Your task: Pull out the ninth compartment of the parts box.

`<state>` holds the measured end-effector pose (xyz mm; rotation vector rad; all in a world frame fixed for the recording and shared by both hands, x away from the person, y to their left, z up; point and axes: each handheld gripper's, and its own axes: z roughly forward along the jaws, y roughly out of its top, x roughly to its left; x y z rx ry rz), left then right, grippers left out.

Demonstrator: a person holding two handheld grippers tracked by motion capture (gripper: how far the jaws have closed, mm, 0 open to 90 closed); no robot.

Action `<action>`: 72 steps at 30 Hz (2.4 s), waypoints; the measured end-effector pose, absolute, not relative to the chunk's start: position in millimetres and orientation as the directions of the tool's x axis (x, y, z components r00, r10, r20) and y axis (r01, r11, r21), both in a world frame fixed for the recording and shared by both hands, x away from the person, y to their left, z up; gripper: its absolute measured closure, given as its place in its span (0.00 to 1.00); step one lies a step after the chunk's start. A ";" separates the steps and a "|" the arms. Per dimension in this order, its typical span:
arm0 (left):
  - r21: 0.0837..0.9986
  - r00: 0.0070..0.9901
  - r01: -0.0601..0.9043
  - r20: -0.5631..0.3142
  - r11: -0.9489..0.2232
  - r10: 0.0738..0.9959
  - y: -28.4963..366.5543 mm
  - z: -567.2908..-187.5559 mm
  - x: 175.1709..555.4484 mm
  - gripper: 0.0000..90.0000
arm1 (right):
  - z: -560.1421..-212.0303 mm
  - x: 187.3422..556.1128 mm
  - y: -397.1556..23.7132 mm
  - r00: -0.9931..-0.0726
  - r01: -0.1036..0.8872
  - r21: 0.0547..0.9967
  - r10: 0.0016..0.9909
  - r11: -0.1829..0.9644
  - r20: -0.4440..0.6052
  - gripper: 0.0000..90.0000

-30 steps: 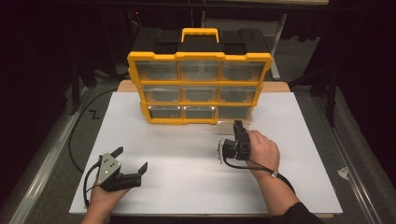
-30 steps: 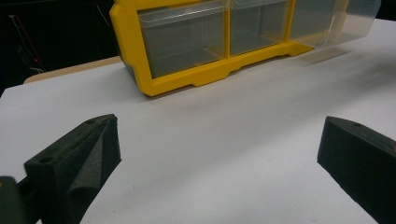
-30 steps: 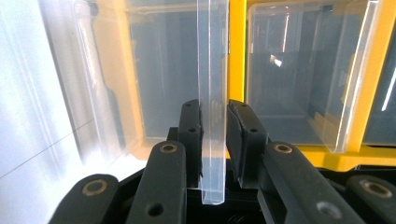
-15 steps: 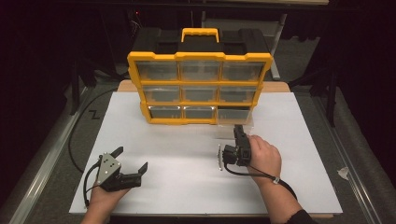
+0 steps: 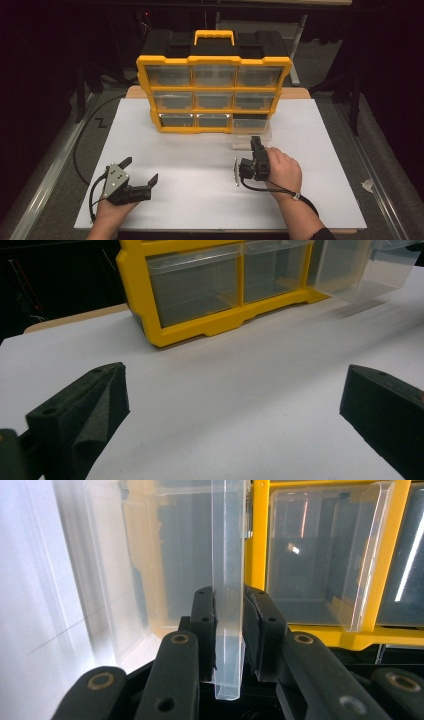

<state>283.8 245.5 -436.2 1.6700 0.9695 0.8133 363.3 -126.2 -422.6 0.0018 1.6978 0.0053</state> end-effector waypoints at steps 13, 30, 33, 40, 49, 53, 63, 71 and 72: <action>0.955 0.452 0.223 0.077 -0.196 0.888 244.8 -437.5 284.0 0.00 | -415.7 356.4 -126.1 -0.157 -0.017 0.064 0.061 0.998 -0.986 0.73; 0.951 0.481 0.232 0.069 -0.203 0.874 243.7 -439.3 283.9 0.00 | -448.3 319.2 -153.4 -0.256 -0.016 0.055 0.049 0.998 -0.965 0.56; 0.951 0.480 0.233 0.068 -0.202 0.874 244.0 -439.3 283.8 0.00 | -450.9 314.4 -158.0 -0.251 -0.013 0.061 0.056 0.998 -0.966 0.56; 0.952 0.484 0.237 0.058 -0.194 0.873 243.2 -439.9 283.6 0.00 | -451.8 302.2 -176.2 -0.258 0.003 0.077 0.075 0.997 -0.963 0.52; 0.954 0.475 0.236 0.055 -0.187 0.878 242.9 -439.7 282.6 0.00 | -448.9 304.3 -179.7 -0.273 0.015 0.079 0.080 0.997 -0.959 0.46; 0.954 0.472 0.232 0.059 -0.189 0.879 242.7 -439.1 281.5 0.00 | -448.3 304.7 -177.5 -0.281 0.019 0.090 0.091 0.996 -0.955 0.40; 0.953 0.474 0.232 0.063 -0.193 0.878 242.5 -439.6 282.4 0.00 | -448.1 308.3 -175.0 -0.248 0.010 0.098 0.098 0.995 -0.964 0.01; 0.954 0.471 0.230 0.063 -0.191 0.880 242.8 -439.7 283.1 0.00 | -446.1 309.4 -174.6 -0.233 0.001 0.099 0.096 0.995 -0.968 0.01; 0.955 0.469 0.231 0.058 -0.186 0.881 243.1 -439.5 283.1 0.00 | -446.6 309.7 -175.2 -0.238 0.008 0.117 0.116 0.993 -0.964 0.01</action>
